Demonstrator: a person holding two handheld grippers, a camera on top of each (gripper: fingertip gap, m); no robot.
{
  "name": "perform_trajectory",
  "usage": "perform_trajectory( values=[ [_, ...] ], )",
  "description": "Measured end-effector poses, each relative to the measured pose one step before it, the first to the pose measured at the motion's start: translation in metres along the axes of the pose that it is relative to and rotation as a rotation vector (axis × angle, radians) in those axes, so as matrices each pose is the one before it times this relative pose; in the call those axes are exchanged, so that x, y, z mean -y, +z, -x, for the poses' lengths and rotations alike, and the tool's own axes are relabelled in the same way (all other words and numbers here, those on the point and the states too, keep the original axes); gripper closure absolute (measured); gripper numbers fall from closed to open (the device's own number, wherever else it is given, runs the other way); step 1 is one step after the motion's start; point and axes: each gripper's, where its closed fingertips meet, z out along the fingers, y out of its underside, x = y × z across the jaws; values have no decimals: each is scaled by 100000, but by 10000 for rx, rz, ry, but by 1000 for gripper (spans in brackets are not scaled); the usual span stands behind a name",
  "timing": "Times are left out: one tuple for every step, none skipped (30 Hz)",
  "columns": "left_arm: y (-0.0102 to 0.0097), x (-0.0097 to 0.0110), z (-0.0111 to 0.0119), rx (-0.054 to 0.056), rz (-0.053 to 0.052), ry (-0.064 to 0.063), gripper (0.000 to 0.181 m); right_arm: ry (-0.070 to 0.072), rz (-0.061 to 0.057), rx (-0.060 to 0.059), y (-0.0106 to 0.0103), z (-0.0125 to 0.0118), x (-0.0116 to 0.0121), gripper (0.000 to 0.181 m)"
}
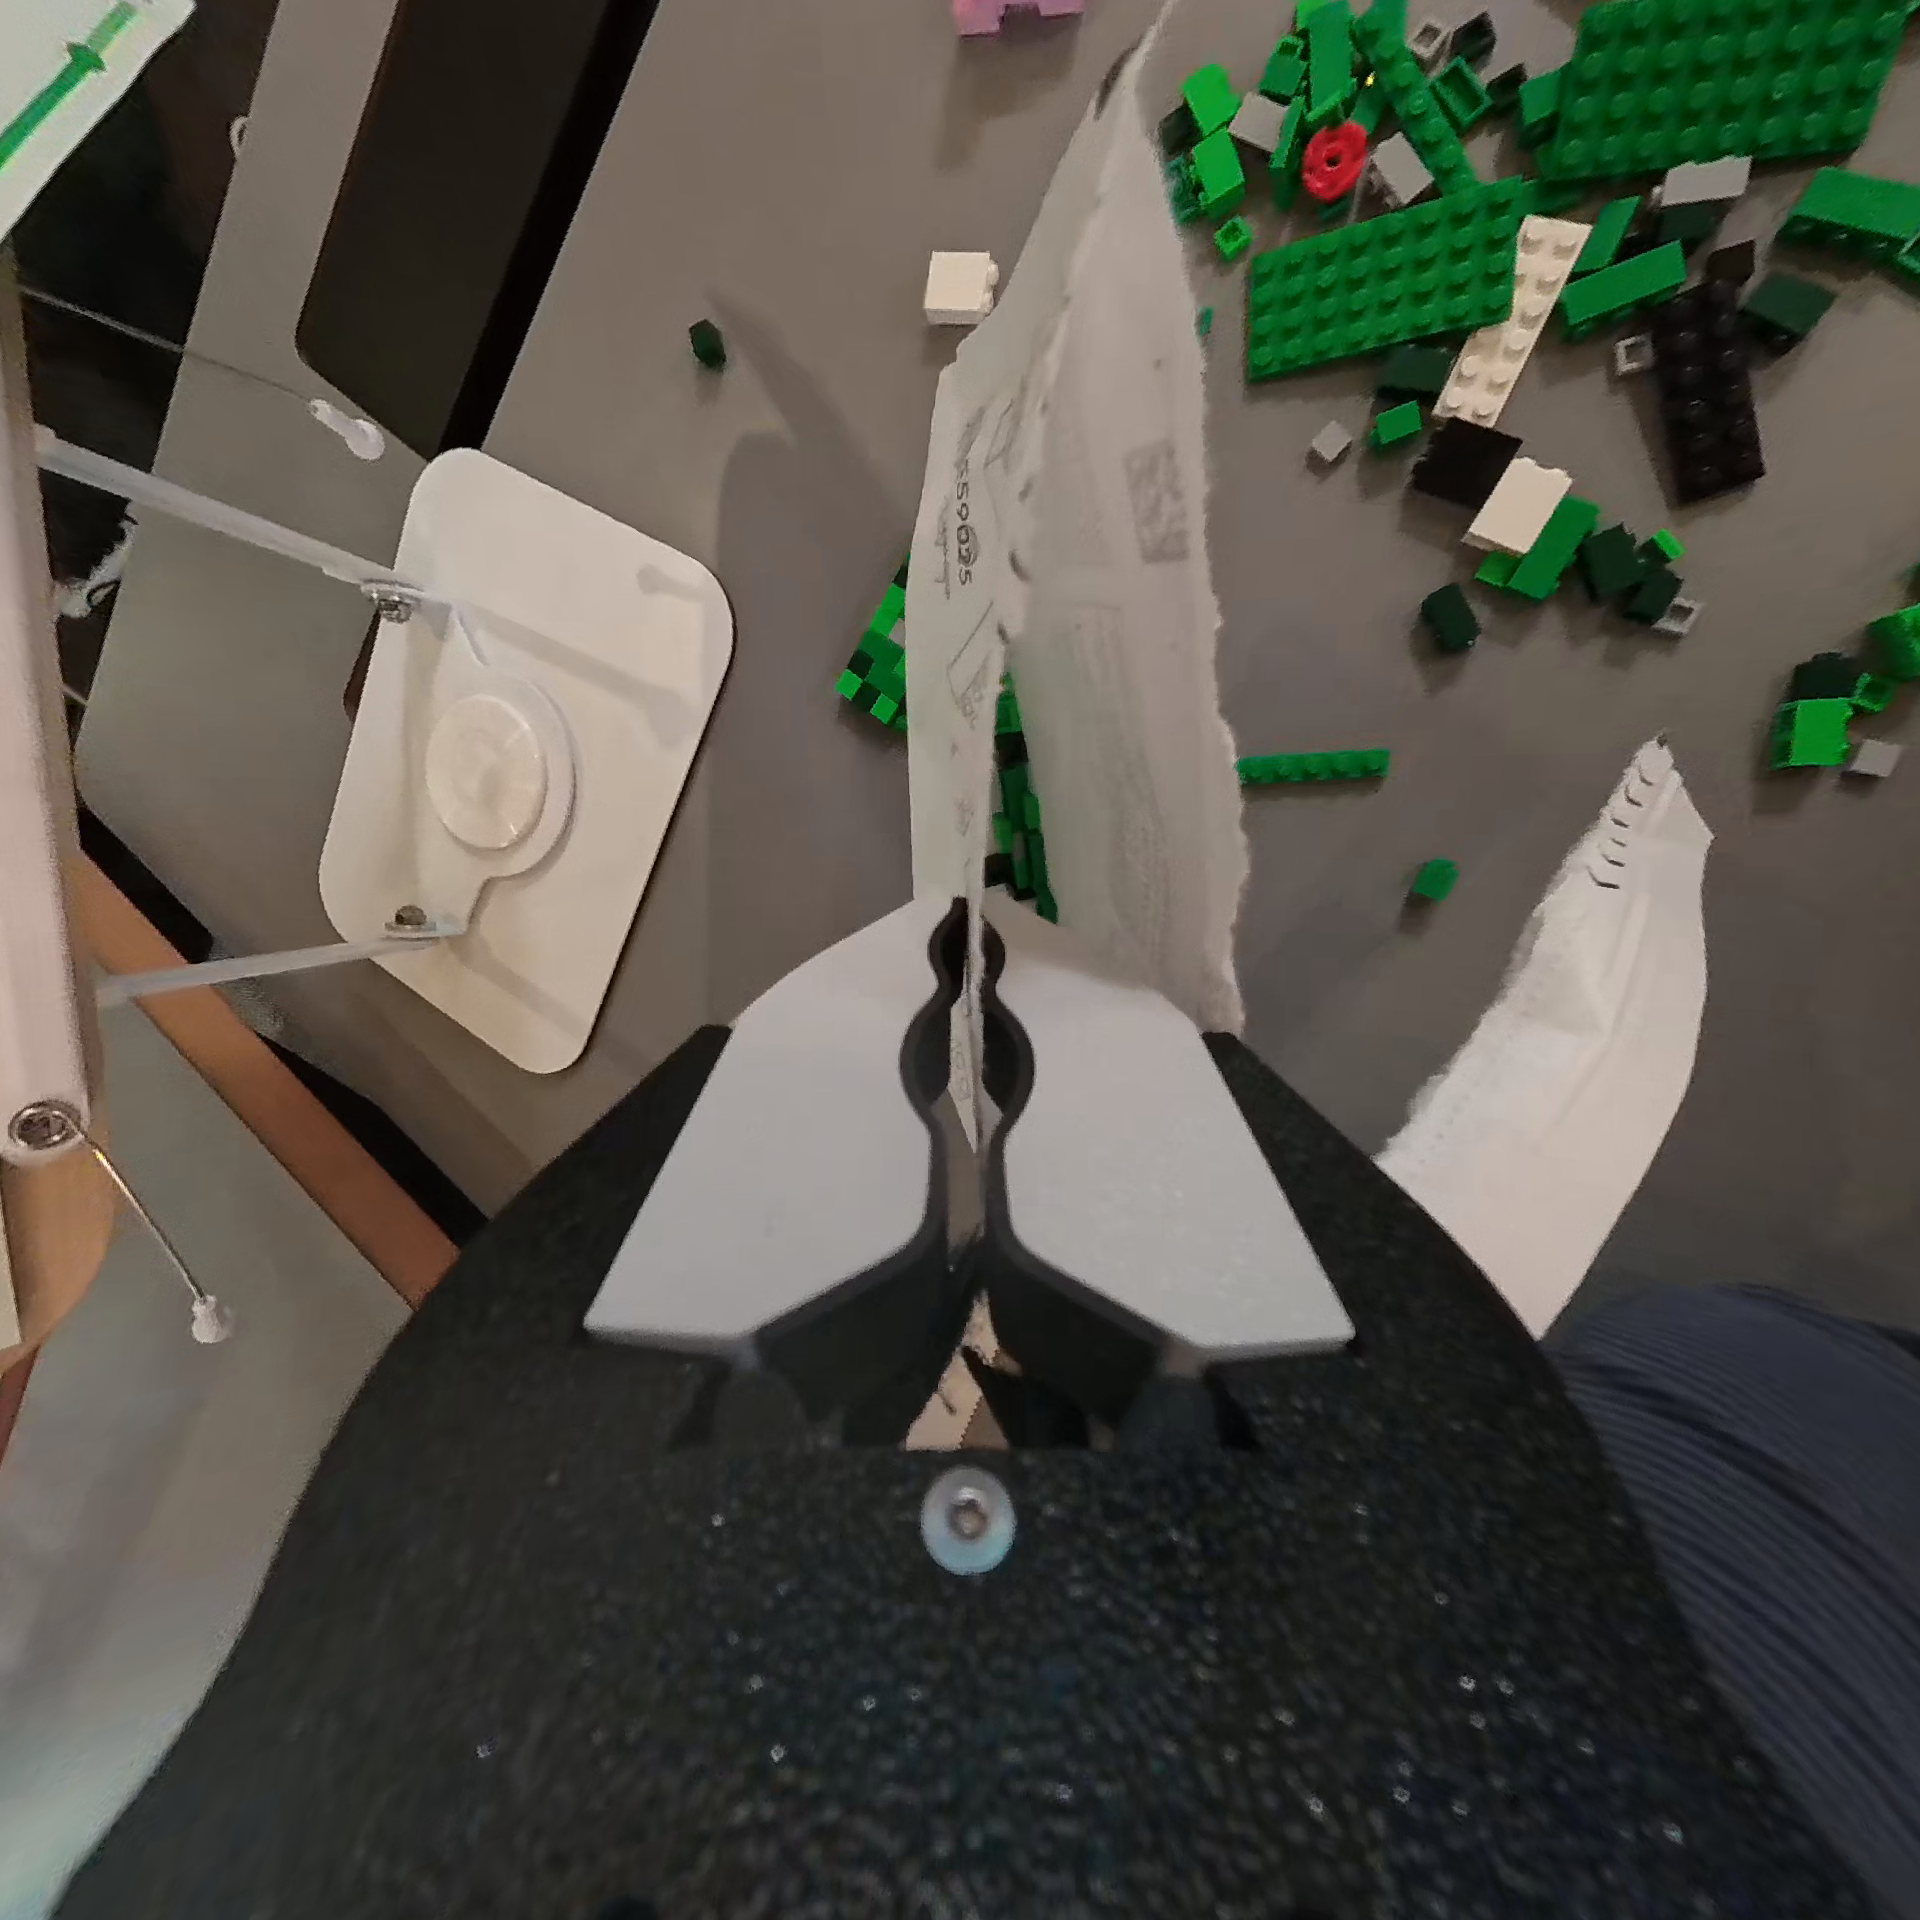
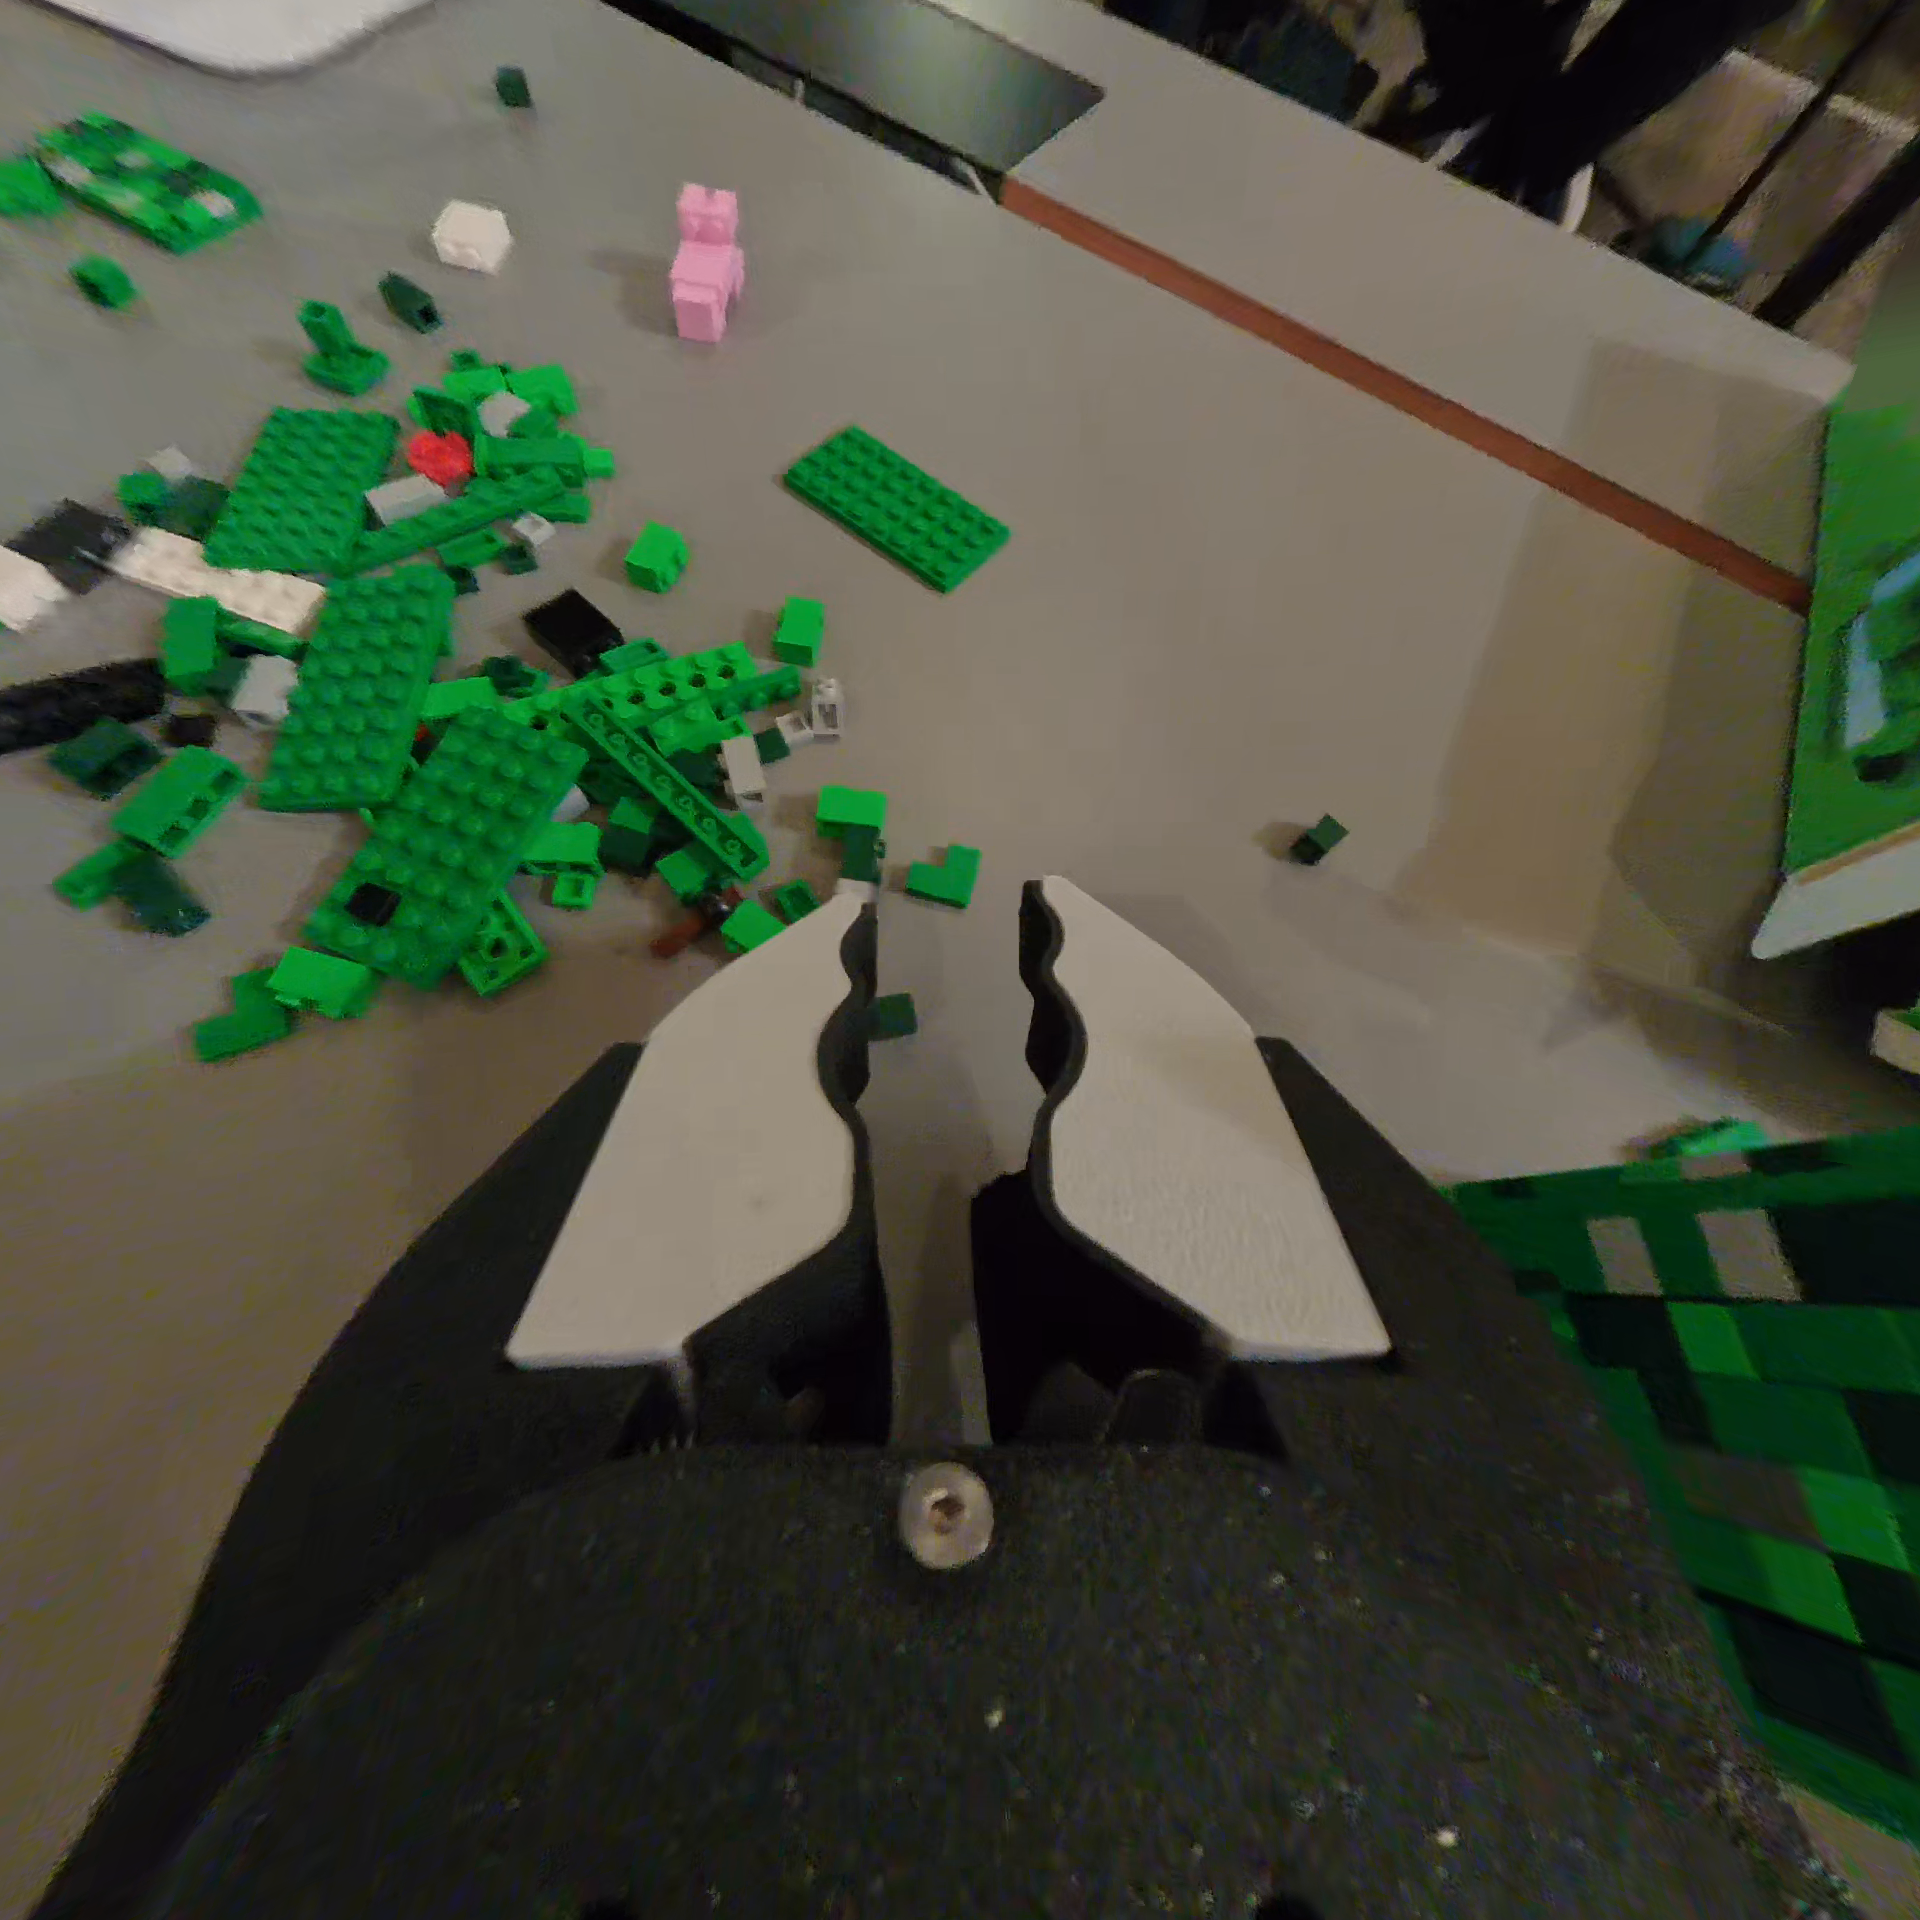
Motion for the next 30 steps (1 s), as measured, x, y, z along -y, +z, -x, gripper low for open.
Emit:
perform_trajectory(
  values=[
    [6, 42, -49, -21, -6, 24, 181, -192, 278, -408, -64, -698, -240, 154],
    [11, 92, -89, -13, -15, 67, 181, -126, 187, -465, -169, -836, -165, 154],
    [-15, 134, -94, -3, -21, 83, 181, -2, 45, -155, -184, -429, 3, 154],
    [-32, 141, -91, -2, -39, 76, 181, 116, -59, 184, -198, 43, 162, 154],
    [-28, 148, -83, -10, -45, 60, 181, 169, -104, 268, -160, 206, 241, 154],
    [-16, 96, -50, -3, -24, 38, 181, 117, -102, 255, -71, 278, 284, 154],
    [-1, 25, -6, 12, 2, 13, 181, 4, -65, 236, 34, 365, 298, 154],
    [-2, -23, 30, 11, 13, -16, 181, -117, -61, 160, 149, 388, 400, 154],
    [-11, -71, 39, 6, 13, -43, 181, -210, -106, 125, 281, 434, 648, 154],
    [-20, -94, 71, 14, 13, -62, 181, -238, -246, 202, 421, 628, 1112, 154],
    [-10, -140, 69, 17, 34, -65, 181, -190, -433, 357, 642, 896, 1695, 154],
    [-10, -144, 98, 30, 41, -58, 181, -163, -542, 526, 913, 1129, 2170, 154],
    [1, -94, 80, 22, 28, -59, 181, -166, -541, 485, 1256, 1005, 2407, 151],
    [9, -93, 62, 13, 30, -55, 181, -220, -515, 363, 1561, 744, 2483, 148],
    [27, -97, 48, 17, 48, -34, 181, -246, -507, 303, 1815, 511, 2463, 146],
    [19, -117, 39, 24, 59, -25, 181, -167, -546, 334, 2001, 411, 2400, 144],
    [8, -105, 38, 16, 51, -31, 181, 82, -607, 452, 2201, 427, 2251, 142],
    [-3, -67, 53, 22, 21, -33, 181, 373, -596, 604, 2366, 461, 1952, 139],
    [-17, -34, 58, 20, 5, -37, 181, 614, -488, 789, 2456, 531, 1486, 137],
    [-18, -41, 81, 31, 14, -35, 181, 809, -303, 711, 2503, 217, 921, 132],
    [9, -49, 63, 20, 21, -27, 181, 858, -219, 634, 2425, -60, 480, 125],
    [37, -43, 57, 8, 28, -25, 181, 881, -241, 465, 2227, -474, 231, 118],
    [55, -37, 56, 5, 29, -34, 181, 921, -328, 251, 1917, -942, 124, 112],
    [72, -36, 23, -15, 39, -26, 181, 927, -443, 224, 1557, -1090, 196, 108],
    [52, -64, 29, -5, 38, -8, 181, 870, -446, 165, 1211, -1234, 235, 106],
    [8, -73, 33, -2, 18, -24, 181, 718, -416, 76, 895, -1353, 330, 105],
    [-49, -86, 53, 4, -25, -50, 181, 548, -313, 61, 666, -1286, 339, 104],
    [-102, -96, 80, 3, -62, -75, 181, 400, -96, 51, 575, -1186, 175, 103],
    [-134, -118, 109, 9, -77, -97, 181, 290, 32, 18, 494, -1048, 74, 101],
    [-123, -153, 138, 18, -67, -104, 181, 154, 60, 37, 448, -834, 63, 100]
  ],
)
